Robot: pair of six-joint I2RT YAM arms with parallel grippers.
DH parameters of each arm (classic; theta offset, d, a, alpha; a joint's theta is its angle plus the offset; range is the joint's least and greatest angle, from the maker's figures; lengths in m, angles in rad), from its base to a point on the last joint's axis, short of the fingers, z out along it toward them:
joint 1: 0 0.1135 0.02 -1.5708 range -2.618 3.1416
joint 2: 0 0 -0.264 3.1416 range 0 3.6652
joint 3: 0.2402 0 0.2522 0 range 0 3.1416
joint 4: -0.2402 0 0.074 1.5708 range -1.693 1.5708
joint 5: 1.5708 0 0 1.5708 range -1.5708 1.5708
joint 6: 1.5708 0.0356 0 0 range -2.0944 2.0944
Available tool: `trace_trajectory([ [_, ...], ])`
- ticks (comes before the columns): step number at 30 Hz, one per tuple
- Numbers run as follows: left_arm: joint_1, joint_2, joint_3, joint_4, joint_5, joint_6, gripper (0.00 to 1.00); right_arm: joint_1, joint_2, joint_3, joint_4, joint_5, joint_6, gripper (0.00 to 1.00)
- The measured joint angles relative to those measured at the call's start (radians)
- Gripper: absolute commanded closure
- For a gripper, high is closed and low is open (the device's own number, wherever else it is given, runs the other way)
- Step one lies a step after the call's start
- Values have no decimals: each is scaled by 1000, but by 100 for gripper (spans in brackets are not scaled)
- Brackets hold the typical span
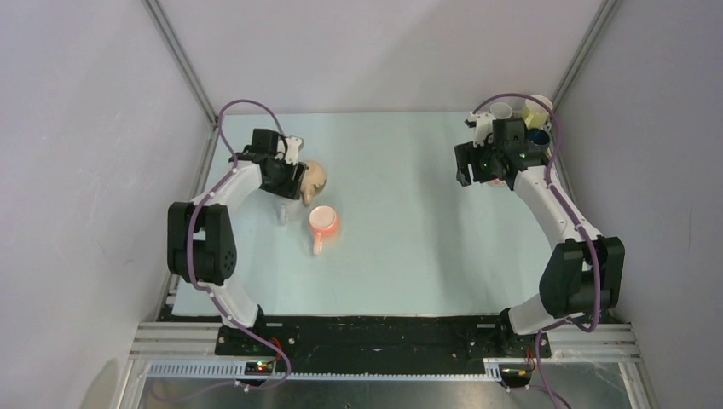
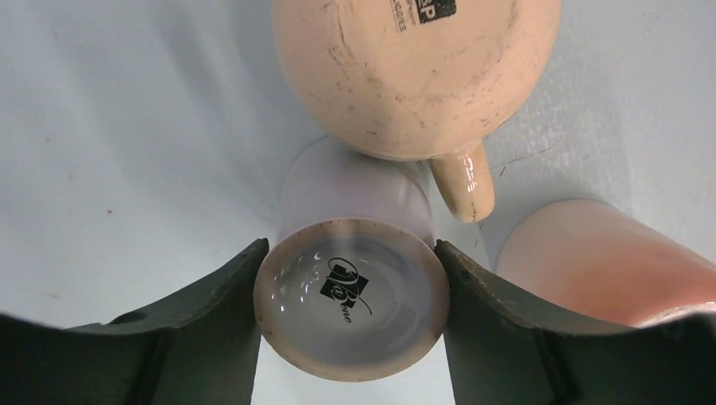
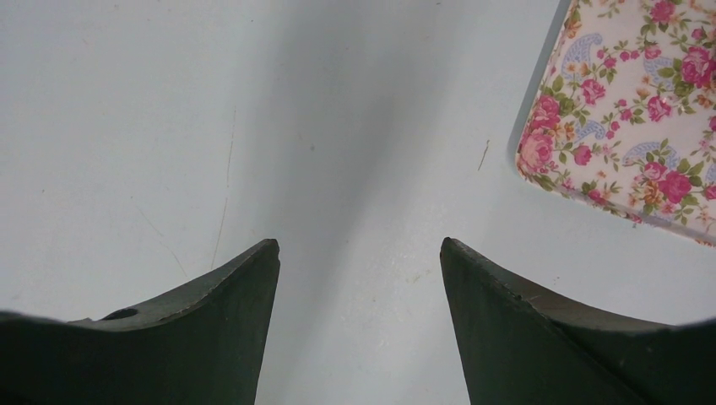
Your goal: Turn the mug right side up
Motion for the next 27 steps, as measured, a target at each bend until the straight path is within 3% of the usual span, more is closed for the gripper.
trace_trajectory([
  [9,5,-53,58,-121,-16,22,100,22,-10,46,-49,-71,23,25],
  [16,12,-219,265,-186,87,3,100,55,-12,213,-72,-319,91,24],
  [20,8,-224,453,-178,274,-88,100,58,-25,213,41,-500,219,23],
  [24,-22,-134,634,-114,483,-264,100,58,-40,145,283,-654,428,23],
  [27,-66,-68,638,26,610,-443,100,58,-42,65,516,-725,613,23],
])
